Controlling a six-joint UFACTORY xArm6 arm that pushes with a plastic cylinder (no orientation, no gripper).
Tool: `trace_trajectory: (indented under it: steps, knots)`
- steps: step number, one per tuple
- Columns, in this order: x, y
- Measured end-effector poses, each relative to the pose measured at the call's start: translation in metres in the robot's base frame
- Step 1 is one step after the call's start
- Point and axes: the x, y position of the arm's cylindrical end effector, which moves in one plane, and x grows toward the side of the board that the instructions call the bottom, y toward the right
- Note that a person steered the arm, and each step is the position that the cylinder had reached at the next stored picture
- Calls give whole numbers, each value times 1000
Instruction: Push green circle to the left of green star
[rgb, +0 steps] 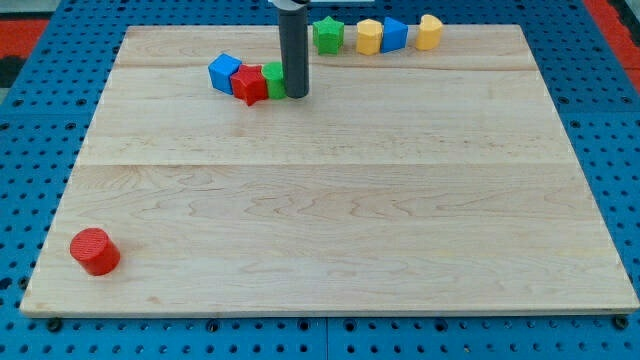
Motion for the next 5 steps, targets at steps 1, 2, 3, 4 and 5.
trace_trajectory:
  steps: [1, 2, 3, 4, 5]
  knots:
    - [10, 0]
    - [38, -3]
    - [21, -17]
    - [-9, -17]
    - [-10, -19]
